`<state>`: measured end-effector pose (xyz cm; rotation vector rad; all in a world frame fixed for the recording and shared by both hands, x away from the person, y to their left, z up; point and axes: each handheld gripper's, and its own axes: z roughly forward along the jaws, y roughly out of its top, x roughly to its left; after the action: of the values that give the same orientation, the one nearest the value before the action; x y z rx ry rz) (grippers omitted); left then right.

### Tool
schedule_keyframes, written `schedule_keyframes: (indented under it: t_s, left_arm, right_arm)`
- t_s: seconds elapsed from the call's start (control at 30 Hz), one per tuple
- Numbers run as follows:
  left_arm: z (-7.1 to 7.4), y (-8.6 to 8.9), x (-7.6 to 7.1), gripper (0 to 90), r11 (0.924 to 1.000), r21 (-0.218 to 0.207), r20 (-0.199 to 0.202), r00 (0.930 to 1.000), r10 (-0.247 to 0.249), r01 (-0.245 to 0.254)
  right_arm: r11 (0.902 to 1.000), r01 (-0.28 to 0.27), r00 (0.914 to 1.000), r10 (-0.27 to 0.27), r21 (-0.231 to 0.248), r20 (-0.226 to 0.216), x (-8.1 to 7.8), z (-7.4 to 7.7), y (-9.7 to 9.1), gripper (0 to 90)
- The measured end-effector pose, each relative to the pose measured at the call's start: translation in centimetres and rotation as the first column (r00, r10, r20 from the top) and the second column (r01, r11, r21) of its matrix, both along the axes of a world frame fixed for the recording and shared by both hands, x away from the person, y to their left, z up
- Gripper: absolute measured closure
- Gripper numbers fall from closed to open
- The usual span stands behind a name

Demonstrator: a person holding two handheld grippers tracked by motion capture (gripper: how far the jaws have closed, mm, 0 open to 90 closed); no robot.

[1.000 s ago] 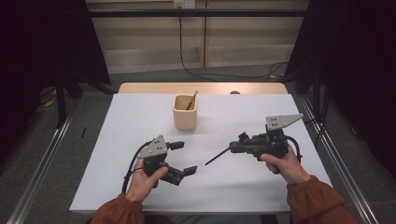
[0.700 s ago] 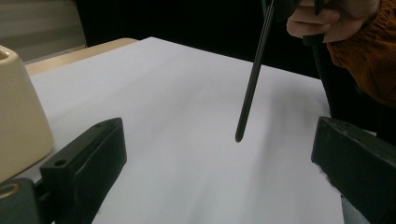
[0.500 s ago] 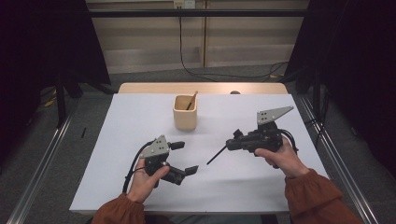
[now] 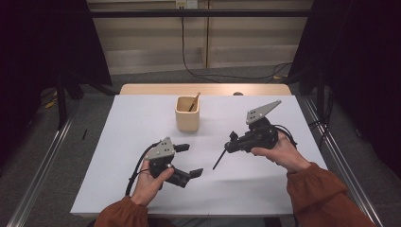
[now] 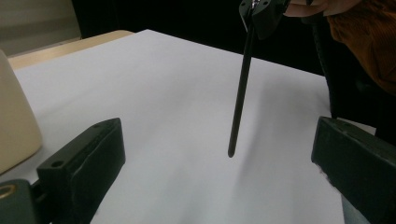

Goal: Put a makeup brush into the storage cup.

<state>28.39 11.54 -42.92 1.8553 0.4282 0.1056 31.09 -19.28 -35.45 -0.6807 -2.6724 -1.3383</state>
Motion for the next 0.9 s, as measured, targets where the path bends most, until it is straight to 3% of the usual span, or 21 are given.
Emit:
schedule_keyframes:
  t_s: [0.23, 0.5, 0.9]
  left_arm:
    - [-0.2, -0.2, 0.0, 2.8, 0.9998, 0.012, -0.009, 0.9999, -0.014, 0.014]
    - [-0.3, -0.5, -0.1, 2.8, 0.9997, -0.001, -0.015, 0.9996, -0.025, 0.025]
    - [-0.3, -1.1, -0.1, 3.2, 0.9987, -0.040, -0.009, 0.9994, -0.033, 0.032]
  right_arm:
    - [0.9948, -0.039, 0.9992, 0.037, -0.094, -0.016, 0.3, 0.4, 1.1, 85.5]
    - [0.9728, -0.068, 0.9973, 0.060, -0.222, -0.043, 0.3, 0.8, 2.3, 85.5]
    - [0.9664, -0.087, 0.9957, 0.077, -0.242, -0.051, 0.5, 1.3, 2.9, 85.5]
